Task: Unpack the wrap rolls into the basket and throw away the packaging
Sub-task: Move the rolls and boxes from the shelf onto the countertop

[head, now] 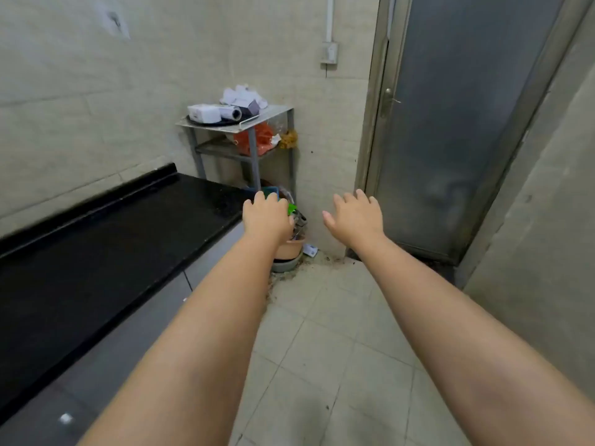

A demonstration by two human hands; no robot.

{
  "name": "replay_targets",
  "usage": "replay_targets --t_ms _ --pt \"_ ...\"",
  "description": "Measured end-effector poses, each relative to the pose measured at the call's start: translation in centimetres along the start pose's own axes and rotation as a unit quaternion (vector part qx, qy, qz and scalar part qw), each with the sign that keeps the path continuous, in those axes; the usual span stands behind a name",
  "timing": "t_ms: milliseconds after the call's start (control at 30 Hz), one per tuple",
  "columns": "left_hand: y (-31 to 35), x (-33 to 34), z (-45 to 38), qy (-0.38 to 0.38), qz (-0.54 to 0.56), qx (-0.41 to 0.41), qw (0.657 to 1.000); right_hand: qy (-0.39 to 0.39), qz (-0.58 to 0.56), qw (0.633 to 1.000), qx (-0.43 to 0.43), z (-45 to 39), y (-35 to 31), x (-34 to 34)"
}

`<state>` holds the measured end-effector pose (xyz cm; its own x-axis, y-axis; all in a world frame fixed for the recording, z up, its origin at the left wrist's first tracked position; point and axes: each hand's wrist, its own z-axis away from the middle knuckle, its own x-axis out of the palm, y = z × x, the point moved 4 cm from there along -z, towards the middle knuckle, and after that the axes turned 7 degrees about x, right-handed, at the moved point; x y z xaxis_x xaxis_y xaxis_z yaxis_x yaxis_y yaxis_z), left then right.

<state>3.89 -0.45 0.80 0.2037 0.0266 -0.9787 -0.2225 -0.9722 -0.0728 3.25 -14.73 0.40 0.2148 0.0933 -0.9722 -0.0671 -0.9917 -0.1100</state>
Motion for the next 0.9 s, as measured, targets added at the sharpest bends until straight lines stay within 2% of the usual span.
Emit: replay_targets --t_ms 167,300,567,900 --pt "-0.9 4.1 -3.3 -0.055 -0.003 -0.017 0.998 -0.056 0.004 0.998 0.000 -3.4 0.3 4.8" --pt "-3.0 5.9 -9.4 -0.045 0.007 -0.028 0.999 -0.054 0.005 0.998 -0.015 -10.2 -0.7 6.4" --pt "-12.0 7.8 -27.5 -0.037 0.013 -0.067 0.997 -0.053 0.013 0.998 -0.041 -30.8 -5.7 9.1" --pt "-23.1 9.3 -47.7 -0.009 0.014 -0.154 0.988 -0.001 -0.053 0.995 -0.081 -55.1 -11.3 10.7"
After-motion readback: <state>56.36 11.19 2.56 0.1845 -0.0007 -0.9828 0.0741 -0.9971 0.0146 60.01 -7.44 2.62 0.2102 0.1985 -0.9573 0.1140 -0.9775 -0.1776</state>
